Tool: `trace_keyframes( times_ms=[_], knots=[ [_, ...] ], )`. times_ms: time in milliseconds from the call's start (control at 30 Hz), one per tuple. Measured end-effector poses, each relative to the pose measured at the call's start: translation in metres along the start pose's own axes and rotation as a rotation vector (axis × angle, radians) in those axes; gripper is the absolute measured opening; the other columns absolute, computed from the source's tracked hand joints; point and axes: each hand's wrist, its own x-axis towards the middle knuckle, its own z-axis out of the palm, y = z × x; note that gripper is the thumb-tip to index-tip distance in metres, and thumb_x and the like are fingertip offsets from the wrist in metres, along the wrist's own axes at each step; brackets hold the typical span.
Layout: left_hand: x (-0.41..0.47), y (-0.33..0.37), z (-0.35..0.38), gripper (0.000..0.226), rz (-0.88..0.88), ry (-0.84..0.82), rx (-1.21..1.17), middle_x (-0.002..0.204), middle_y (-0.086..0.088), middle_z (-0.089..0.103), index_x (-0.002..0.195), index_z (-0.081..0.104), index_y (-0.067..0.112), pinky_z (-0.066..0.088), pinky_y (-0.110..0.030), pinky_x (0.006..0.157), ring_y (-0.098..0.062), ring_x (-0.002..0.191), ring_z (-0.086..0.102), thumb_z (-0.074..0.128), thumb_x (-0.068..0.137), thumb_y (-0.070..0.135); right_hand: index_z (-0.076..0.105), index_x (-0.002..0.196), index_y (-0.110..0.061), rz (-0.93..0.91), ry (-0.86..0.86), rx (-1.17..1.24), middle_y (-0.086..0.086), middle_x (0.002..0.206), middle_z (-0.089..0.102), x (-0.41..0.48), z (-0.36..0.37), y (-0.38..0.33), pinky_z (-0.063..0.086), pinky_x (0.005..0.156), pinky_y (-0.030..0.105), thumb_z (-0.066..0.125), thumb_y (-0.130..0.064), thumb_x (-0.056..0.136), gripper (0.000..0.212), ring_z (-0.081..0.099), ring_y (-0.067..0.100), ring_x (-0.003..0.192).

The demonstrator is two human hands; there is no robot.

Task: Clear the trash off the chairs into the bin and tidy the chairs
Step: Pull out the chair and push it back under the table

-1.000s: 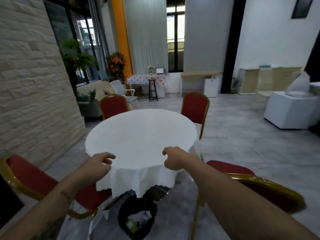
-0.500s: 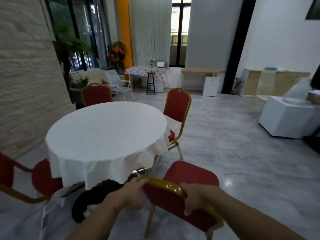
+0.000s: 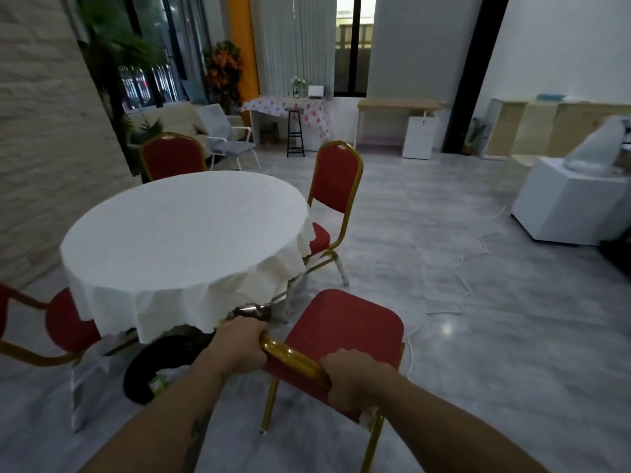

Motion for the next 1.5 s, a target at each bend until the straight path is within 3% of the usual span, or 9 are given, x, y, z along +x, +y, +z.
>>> trace_keyframes(
  times_ms=[100, 300, 600, 767, 933, 1133, 1233, 1367, 1500],
  knots=[
    [-0.001, 0.005, 0.007, 0.02, -0.049, 0.026, -0.022, 0.081, 0.009, 0.063, 0.079, 0.065, 0.026, 0.044, -0.03, 0.069, -0.012, 0.079, 0.059, 0.057, 0.062, 0.033, 0.063, 0.108, -0.018, -0.037, 0.007, -0.028, 0.006, 0.1, 0.065, 0.004, 0.001, 0.011, 0.056, 0.083, 0.036, 0.064, -0.021, 0.087, 0.021, 0.065, 0.021, 0.09],
    [0.006, 0.035, 0.013, 0.02, -0.215, 0.082, -0.064, 0.081, 0.012, 0.063, 0.075, 0.064, 0.03, 0.044, -0.036, 0.082, -0.014, 0.085, 0.058, 0.056, 0.057, 0.036, 0.061, 0.105, -0.021, -0.132, 0.003, -0.101, 0.003, 0.096, 0.062, 0.022, -0.017, 0.057, 0.051, 0.074, 0.032, 0.065, -0.02, 0.087, 0.019, 0.06, 0.019, 0.084],
    [0.004, 0.103, 0.027, 0.016, -0.446, 0.123, -0.178, 0.077, 0.014, 0.055, 0.081, 0.062, 0.039, 0.035, -0.038, 0.082, -0.015, 0.086, 0.053, 0.06, 0.068, 0.031, 0.061, 0.117, -0.024, -0.284, 0.015, -0.221, 0.006, 0.11, 0.062, 0.05, -0.059, 0.129, 0.051, 0.086, 0.038, 0.061, -0.018, 0.081, 0.037, 0.06, 0.025, 0.098],
    [0.007, 0.116, 0.026, 0.033, -0.488, 0.095, -0.16, 0.085, 0.012, 0.055, 0.103, 0.064, 0.041, 0.037, -0.038, 0.086, -0.018, 0.09, 0.053, 0.059, 0.075, 0.025, 0.06, 0.12, -0.023, -0.327, 0.089, -0.228, 0.004, 0.115, 0.065, 0.07, -0.07, 0.145, 0.05, 0.089, 0.036, 0.061, -0.014, 0.08, 0.042, 0.062, 0.027, 0.109],
    [0.005, 0.107, 0.028, 0.036, -0.469, 0.085, -0.327, 0.095, 0.005, 0.067, 0.099, 0.066, 0.037, 0.057, -0.04, 0.079, -0.02, 0.089, 0.063, 0.058, 0.071, 0.018, 0.053, 0.132, -0.026, -0.352, 0.089, -0.208, 0.006, 0.123, 0.062, 0.093, -0.076, 0.151, 0.052, 0.09, 0.037, 0.061, -0.012, 0.081, 0.054, 0.06, 0.026, 0.111],
    [0.014, 0.096, 0.024, 0.025, -0.458, -0.008, -0.218, 0.092, 0.003, 0.062, 0.094, 0.06, 0.032, 0.055, -0.037, 0.078, -0.021, 0.088, 0.061, 0.063, 0.074, 0.017, 0.056, 0.113, -0.023, -0.375, 0.082, -0.189, 0.004, 0.109, 0.063, 0.119, -0.085, 0.154, 0.052, 0.081, 0.034, 0.062, -0.005, 0.079, 0.038, 0.061, 0.024, 0.101],
    [0.024, 0.094, 0.024, 0.019, -0.483, 0.011, -0.264, 0.094, 0.002, 0.064, 0.092, 0.061, 0.031, 0.055, -0.035, 0.078, -0.021, 0.089, 0.062, 0.064, 0.077, 0.021, 0.056, 0.113, -0.024, -0.368, 0.087, -0.204, 0.003, 0.108, 0.062, 0.133, -0.089, 0.155, 0.053, 0.08, 0.034, 0.064, -0.006, 0.079, 0.039, 0.062, 0.023, 0.099],
    [0.035, 0.086, 0.023, 0.035, -0.541, 0.001, -0.328, 0.109, 0.006, 0.062, 0.112, 0.067, 0.026, 0.051, -0.032, 0.088, -0.019, 0.105, 0.059, 0.071, 0.078, 0.025, 0.052, 0.114, -0.022, -0.357, 0.136, -0.25, 0.003, 0.107, 0.063, 0.148, -0.095, 0.157, 0.053, 0.08, 0.035, 0.068, -0.009, 0.079, 0.041, 0.063, 0.023, 0.098],
    [0.046, 0.081, 0.025, 0.026, -0.537, -0.016, -0.352, 0.104, -0.002, 0.066, 0.106, 0.067, 0.026, 0.053, -0.033, 0.085, -0.022, 0.1, 0.062, 0.067, 0.081, 0.018, 0.052, 0.113, -0.021, -0.363, 0.14, -0.246, 0.002, 0.105, 0.062, 0.165, -0.102, 0.156, 0.05, 0.078, 0.033, 0.069, -0.008, 0.079, 0.04, 0.062, 0.023, 0.098]
  ],
)
